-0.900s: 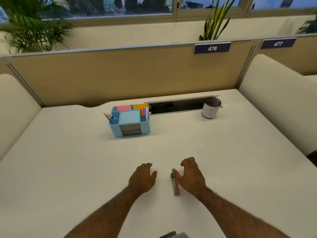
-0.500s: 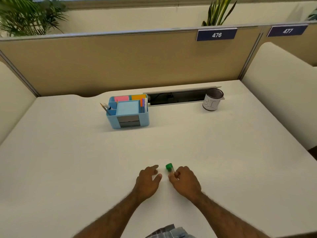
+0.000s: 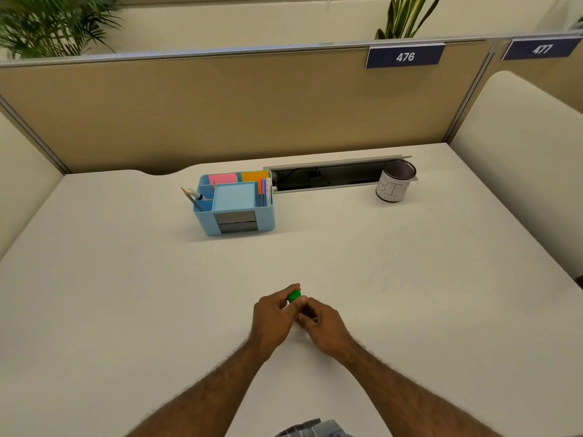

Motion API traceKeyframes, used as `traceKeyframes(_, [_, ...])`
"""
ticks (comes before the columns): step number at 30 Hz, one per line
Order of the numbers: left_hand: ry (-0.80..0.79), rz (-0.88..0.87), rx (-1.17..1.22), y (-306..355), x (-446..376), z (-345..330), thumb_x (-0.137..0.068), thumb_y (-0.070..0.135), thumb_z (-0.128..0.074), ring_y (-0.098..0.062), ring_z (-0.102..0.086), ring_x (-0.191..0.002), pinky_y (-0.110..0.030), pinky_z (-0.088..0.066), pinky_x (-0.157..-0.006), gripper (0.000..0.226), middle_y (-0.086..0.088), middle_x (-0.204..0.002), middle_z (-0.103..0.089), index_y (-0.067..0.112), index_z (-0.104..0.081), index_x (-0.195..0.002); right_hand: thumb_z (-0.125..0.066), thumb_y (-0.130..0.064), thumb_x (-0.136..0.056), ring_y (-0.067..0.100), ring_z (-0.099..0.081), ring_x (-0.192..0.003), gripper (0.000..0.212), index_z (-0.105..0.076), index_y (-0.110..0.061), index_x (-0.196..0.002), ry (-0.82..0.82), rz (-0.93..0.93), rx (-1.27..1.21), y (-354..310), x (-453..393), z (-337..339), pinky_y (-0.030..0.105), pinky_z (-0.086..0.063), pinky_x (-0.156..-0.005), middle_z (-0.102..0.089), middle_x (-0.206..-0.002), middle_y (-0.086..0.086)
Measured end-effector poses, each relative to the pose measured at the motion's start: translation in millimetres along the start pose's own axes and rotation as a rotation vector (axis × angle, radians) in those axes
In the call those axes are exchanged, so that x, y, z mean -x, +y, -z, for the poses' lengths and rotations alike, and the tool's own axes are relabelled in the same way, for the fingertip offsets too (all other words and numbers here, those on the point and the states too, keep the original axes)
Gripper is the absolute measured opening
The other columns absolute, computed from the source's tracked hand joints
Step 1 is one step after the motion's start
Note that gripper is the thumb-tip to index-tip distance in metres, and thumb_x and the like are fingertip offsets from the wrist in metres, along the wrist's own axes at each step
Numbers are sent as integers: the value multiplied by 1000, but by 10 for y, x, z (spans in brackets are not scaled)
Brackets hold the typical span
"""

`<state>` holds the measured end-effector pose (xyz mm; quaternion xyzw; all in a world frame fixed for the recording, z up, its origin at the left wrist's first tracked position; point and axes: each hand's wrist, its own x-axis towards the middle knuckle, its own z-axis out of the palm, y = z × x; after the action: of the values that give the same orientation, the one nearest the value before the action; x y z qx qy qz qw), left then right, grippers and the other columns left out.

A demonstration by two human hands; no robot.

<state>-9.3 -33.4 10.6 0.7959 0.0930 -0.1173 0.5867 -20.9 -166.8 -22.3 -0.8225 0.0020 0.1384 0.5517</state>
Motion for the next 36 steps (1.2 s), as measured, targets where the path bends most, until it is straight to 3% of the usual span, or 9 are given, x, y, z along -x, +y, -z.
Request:
traceKeyframes(4, [-10, 71, 100, -36, -72, 41, -82, 29, -74, 9, -65, -94, -1, -49, -69, 36, 11, -104, -74, 21, -71, -116, -62, -33, -89, -11, -63, -92, 23, -67, -32, -111, 10, 32, 21, 17, -38, 18, 3, -47, -77, -71, -95, -25])
traceKeyframes(8, [-21, 151, 246, -98, -92, 37, -82, 22, -74, -15, -70, -101, -28, -56, -91, 35, -4, -106, -75, 10, -70, -116, -65, -29, -87, -8, -64, -87, 20, -70, -26, -106, -7, 62, 86, 38, -89, 59, 5, -47, -74, -73, -94, -18])
traceKeyframes(10, [-33, 184, 318, -119, -103, 43, -84, 18, -73, -23, -70, -98, -38, -55, -95, 33, -13, -105, -75, 4, -69, -114, -65, -30, -87, 5, -67, -86, 18, -71, -22, -102, -7, 57, 106, 49, -112, 49, 18, -53, -77, -76, -94, -7])
traceKeyframes(12, [-31, 186, 309, -124, -118, 51, -84, 18, -72, -23, -71, -97, -37, -56, -93, 30, -12, -103, -75, 5, -69, -111, -65, -32, -87, 15, -68, -85, 20, -71, -19, -100, -6, 53, 138, 48, -126, 34, 29, -54, -79, -76, -93, -2])
traceKeyframes(17, [19, 97, 88, -103, -125, 40, -84, 23, -72, -12, -72, -93, -18, -57, -78, 25, 0, -99, -76, 14, -72, -106, -68, -34, -84, 6, -66, -73, 18, -73, -23, -97, 2, 51, 160, 47, -141, 55, 21, -51, -70, -76, -85, -7])
traceKeyframes(20, [-6, 155, 246, -70, -126, 50, -85, 22, -71, -21, -71, -91, -35, -58, -88, 24, -9, -96, -76, 7, -71, -103, -68, -31, -84, 9, -59, -67, 14, -72, -19, -91, 8, 50, 164, 50, -147, 76, 27, -51, -70, -74, -79, -3])
traceKeyframes(24, [-40, 232, 431, -23, -205, 105, -83, 26, -72, -19, -72, -89, -27, -56, -79, 20, -7, -88, -78, 8, -73, -93, -66, -28, -85, 11, -49, -64, 17, -65, -12, -83, 29, 36, 164, 51, -150, 90, 35, -48, -69, -62, -70, 2])
traceKeyframes(30, [21, 334, 545, 2, -432, 194, -90, 39, -60, -19, -67, -104, -33, -47, -101, 32, -10, -100, -74, 8, -64, -97, -60, -29, -92, 10, -64, -105, 35, -60, -23, -126, 134, 31, 17, 43, -174, 129, 21, -50, -92, -67, -113, -13])
traceKeyframes(36, [27, 356, 489, 57, -666, 282, -96, 45, -43, -23, -59, -117, -39, -32, -117, 35, -16, -120, -67, 12, -54, -95, -54, -25, -96, 19, -62, -110, 44, -48, -16, -139, 444, 37, -87, -36, -382, 449, 52, -50, -97, -63, -131, 8])
